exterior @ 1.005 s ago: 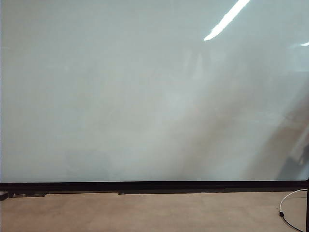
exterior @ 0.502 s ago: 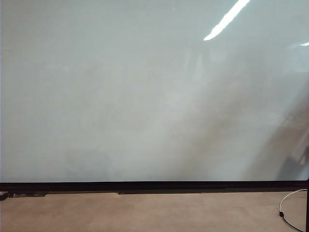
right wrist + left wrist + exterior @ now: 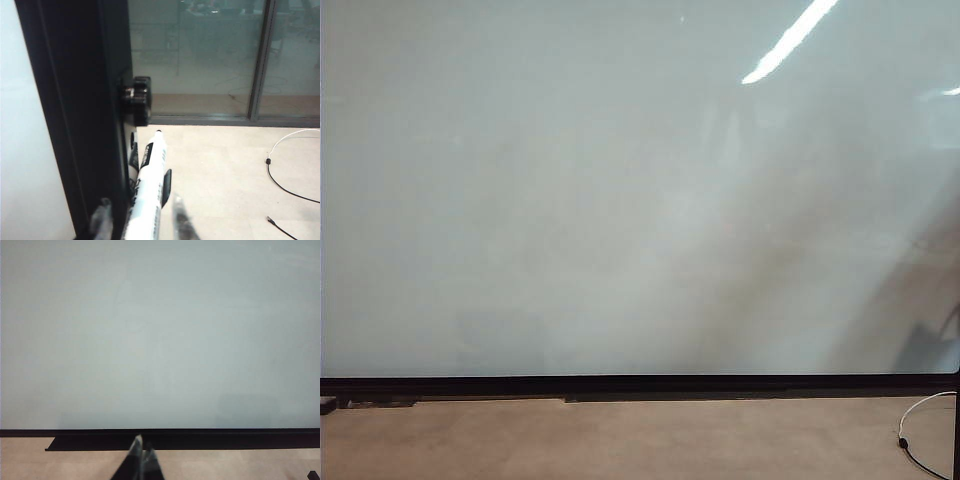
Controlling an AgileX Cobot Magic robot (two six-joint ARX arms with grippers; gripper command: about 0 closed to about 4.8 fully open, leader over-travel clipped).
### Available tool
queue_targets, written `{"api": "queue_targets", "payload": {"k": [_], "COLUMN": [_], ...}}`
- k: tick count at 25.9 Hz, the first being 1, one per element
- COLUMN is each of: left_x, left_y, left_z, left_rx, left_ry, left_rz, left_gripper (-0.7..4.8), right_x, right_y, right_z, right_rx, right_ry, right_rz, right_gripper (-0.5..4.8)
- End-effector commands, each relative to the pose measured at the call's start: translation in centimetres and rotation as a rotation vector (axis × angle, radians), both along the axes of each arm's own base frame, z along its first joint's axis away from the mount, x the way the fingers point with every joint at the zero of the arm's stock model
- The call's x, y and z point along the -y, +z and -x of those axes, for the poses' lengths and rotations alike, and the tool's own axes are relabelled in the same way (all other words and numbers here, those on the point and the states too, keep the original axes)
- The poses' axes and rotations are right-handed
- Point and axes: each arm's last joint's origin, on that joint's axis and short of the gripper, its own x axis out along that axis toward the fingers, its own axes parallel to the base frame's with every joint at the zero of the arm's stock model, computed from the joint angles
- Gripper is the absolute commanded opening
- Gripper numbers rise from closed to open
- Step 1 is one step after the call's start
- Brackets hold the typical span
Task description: Pick up the pen on the shelf to the right of the whiteboard and draw a check mark.
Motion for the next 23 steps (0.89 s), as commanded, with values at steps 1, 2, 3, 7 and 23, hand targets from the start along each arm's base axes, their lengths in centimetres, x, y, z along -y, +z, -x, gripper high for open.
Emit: {"api": "queue_targets", "payload": {"k": [1, 2, 3, 7, 23], "left_x": [0.00, 0.00, 0.00, 0.00, 0.00], "left_y": [0.22, 0.22, 0.21, 0.22, 0.22], "left_z": [0.01, 0.01, 0.01, 0.01, 0.01], "left_rx": [0.015, 0.015, 0.015, 0.015, 0.015], "left_ry": [-0.001, -0.001, -0.001, -0.001, 0.000], "left_rz": [-0.005, -0.005, -0.005, -0.005, -0.005], "left_gripper": [-0.04, -0.05, -0.04, -0.04, -0.04], "right_x": [0.00, 0.00, 0.00, 0.00, -0.01], "right_y": [0.21, 0.21, 0.21, 0.21, 0.20], "right_z": [-0.01, -0.01, -0.01, -0.01, 0.00], "right_rx": [0.012, 0.012, 0.012, 0.012, 0.012], "right_ry": [0.000, 0.000, 0.000, 0.000, 0.005], "right_rz": [0.007, 0.007, 0.007, 0.007, 0.009], "right_gripper": [1.66, 1.66, 1.65, 1.22, -0.05]}}
